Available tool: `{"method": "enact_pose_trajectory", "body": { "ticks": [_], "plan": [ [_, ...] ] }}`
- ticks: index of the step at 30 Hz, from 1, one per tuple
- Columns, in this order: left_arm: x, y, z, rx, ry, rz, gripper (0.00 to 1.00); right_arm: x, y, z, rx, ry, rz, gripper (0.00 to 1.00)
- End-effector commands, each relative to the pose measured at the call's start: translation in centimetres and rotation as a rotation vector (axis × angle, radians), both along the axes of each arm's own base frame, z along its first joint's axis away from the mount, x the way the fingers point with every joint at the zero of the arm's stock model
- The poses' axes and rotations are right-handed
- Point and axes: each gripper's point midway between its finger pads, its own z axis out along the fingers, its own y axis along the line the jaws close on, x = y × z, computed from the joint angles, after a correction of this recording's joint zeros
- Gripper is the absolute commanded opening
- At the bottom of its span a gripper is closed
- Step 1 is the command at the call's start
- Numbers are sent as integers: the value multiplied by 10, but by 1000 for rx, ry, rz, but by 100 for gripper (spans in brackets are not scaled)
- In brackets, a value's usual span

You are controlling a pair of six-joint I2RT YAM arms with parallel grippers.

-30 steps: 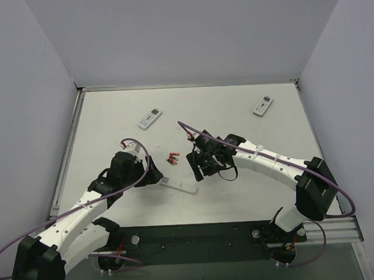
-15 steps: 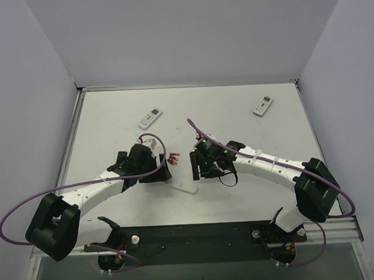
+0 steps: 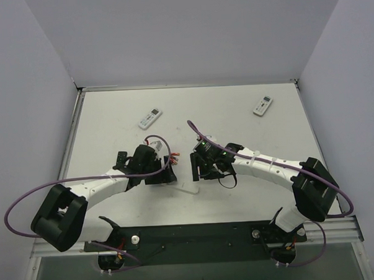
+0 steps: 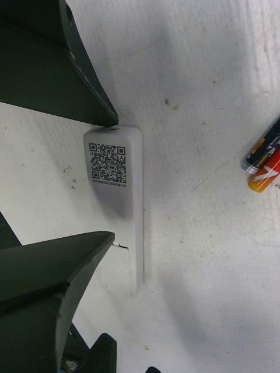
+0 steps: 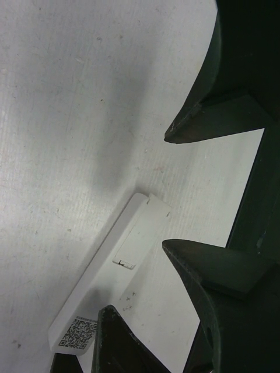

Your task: Load the batteries into the remote control

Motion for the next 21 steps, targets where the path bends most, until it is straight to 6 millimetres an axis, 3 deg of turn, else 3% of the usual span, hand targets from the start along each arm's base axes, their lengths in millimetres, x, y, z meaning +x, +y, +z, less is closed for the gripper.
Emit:
{"method": "enact_pose_trajectory", "body": {
  "ticks": [1, 12, 21],
  "plan": [
    [-9, -21, 14, -114, -5, -38, 83, 1, -12, -10, -60, -19, -38, 61],
    [-23, -41, 22, -175, 13, -116, 82, 2, -21, -19, -119, -23, -63, 61],
    [-26, -35, 23, -157, 8, -111, 82, 5, -14, -21, -169, -27, -55, 58]
  ]
}}
